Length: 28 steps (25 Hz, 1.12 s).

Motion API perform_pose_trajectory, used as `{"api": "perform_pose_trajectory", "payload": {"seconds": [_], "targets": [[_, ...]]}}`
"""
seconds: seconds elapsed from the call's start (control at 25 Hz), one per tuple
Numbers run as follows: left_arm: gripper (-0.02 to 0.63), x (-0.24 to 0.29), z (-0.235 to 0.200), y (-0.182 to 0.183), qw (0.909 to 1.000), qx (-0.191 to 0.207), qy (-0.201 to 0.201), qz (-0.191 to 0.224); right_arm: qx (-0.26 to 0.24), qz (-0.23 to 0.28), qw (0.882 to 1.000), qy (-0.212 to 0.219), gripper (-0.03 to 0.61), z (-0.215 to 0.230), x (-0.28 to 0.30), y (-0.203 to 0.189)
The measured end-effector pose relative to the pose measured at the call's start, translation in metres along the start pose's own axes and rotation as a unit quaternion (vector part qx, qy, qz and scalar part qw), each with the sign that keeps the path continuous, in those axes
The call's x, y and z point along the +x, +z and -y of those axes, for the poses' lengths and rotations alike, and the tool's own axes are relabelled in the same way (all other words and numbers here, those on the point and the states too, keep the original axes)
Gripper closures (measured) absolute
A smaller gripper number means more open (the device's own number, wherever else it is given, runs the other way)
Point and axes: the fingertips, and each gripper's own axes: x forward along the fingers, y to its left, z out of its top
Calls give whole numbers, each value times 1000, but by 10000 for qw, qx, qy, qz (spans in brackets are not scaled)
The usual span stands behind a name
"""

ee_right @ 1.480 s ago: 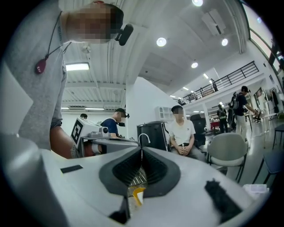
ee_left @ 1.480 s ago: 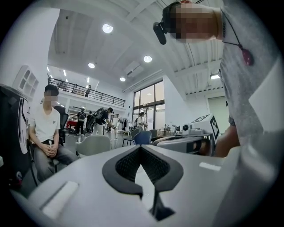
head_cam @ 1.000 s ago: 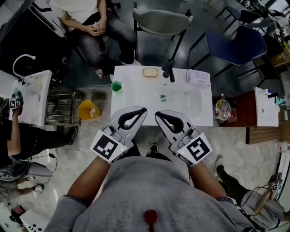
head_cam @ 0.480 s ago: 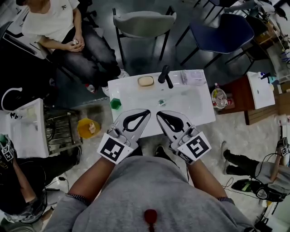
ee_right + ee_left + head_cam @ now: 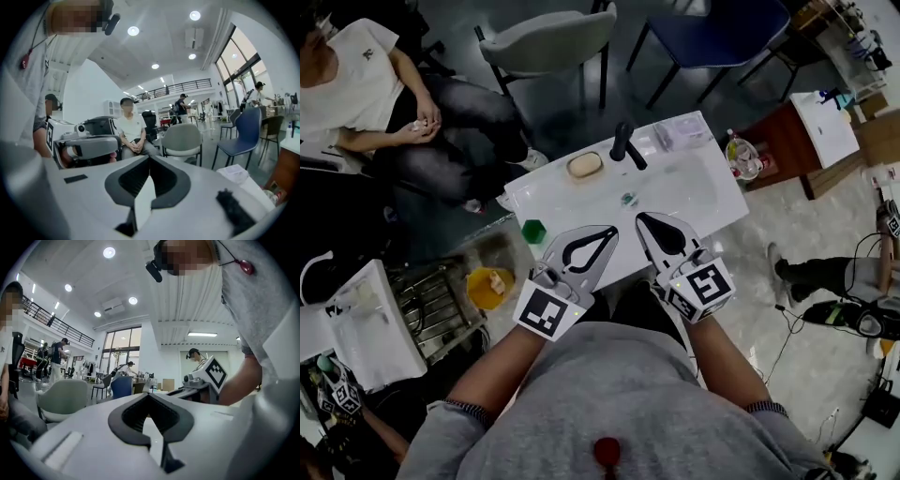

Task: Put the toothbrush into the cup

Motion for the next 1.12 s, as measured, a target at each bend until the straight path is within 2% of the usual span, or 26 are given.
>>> {"api": "perform_pose_trajectory", "payload": {"seconds": [0.2, 0.36, 0.48, 0.88, 1.12], "targets": [[606, 22, -5, -24, 9992, -240, -259, -211, 472, -407, 9943, -870, 563, 39, 10, -49], [606, 47, -13, -48, 9982, -298, -433, -294, 935, -660, 9813, -1550, 563, 82, 21, -93], [606, 65, -21, -68, 9977, -265, -483, -403, 1256, -769, 9707, -1899, 563, 110, 32, -122], [607, 116, -45, -141, 9957, -438, -419, -702, 2011, -1151, 9379, -2582, 563, 157, 62, -203], [607, 136, -63, -179, 9967, -487, -222, -617, 2538, -1382, 9147, -2825, 563, 184, 78, -248]]}}
